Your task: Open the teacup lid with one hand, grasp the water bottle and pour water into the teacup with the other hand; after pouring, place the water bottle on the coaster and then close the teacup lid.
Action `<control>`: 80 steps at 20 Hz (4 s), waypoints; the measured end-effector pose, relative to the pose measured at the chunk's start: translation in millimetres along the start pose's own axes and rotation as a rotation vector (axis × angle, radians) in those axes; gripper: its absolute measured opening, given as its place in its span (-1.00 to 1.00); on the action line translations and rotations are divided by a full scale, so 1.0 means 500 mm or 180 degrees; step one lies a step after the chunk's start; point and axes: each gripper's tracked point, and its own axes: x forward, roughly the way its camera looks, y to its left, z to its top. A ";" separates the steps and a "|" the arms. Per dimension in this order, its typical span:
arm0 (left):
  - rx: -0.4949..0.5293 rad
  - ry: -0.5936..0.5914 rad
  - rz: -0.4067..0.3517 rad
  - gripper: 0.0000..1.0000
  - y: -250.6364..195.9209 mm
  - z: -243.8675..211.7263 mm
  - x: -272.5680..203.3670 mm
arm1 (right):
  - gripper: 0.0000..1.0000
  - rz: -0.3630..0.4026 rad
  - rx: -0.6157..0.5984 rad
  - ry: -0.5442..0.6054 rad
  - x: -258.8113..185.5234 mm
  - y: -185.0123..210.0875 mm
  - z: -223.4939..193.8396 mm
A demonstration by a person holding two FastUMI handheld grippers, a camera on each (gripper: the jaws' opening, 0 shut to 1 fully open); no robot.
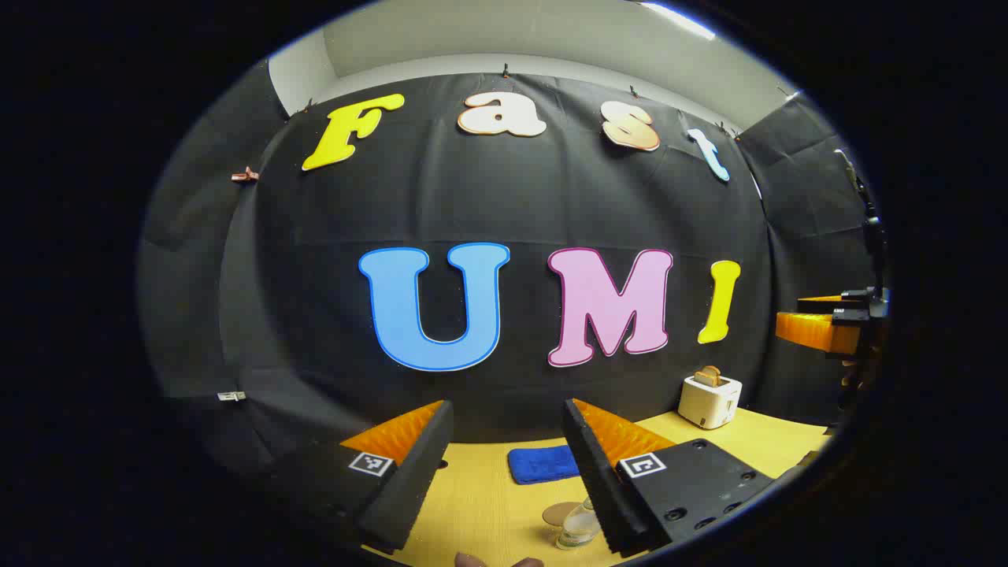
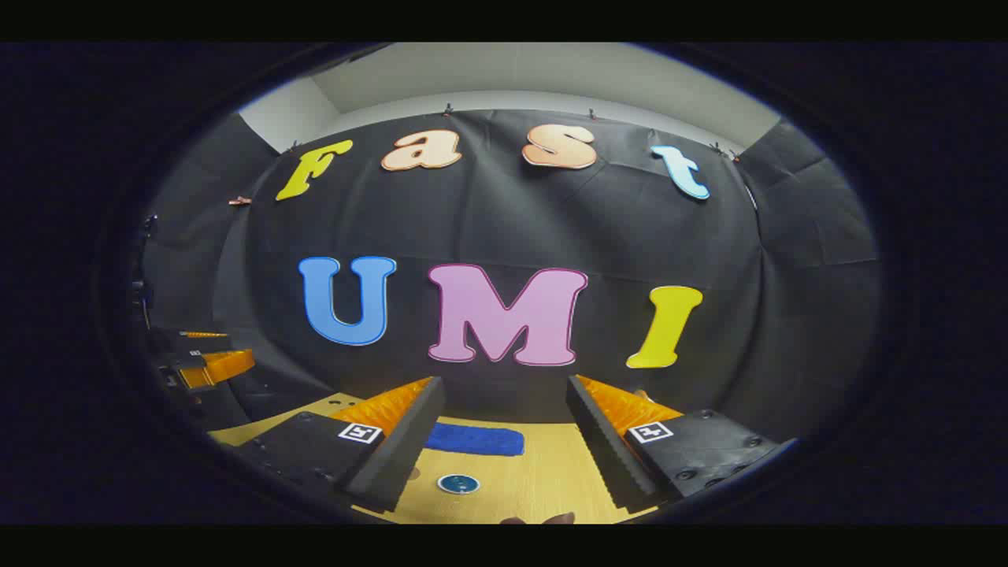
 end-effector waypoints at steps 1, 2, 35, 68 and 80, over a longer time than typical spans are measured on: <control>-0.0009 0.0013 0.0007 0.78 0.003 -0.003 0.000 | 0.93 0.0010 -0.0022 -0.0001 0.003 0.000 -0.001; -0.0011 0.0017 0.0014 0.79 0.004 0.000 0.002 | 0.93 0.0021 -0.0051 -0.0001 0.003 0.000 0.001; 0.0038 0.0382 -0.0207 0.88 -0.115 -0.215 -0.013 | 0.96 0.0535 -0.0080 0.0471 0.104 0.070 -0.306; -0.0003 0.0943 -0.0402 0.88 -0.235 -0.655 0.071 | -0.27 0.1067 0.0140 0.1342 0.193 0.187 -0.830; 0.0009 0.0943 -0.0375 0.89 -0.234 -0.658 0.082 | -0.24 0.1029 0.0244 0.1169 0.182 0.165 -0.773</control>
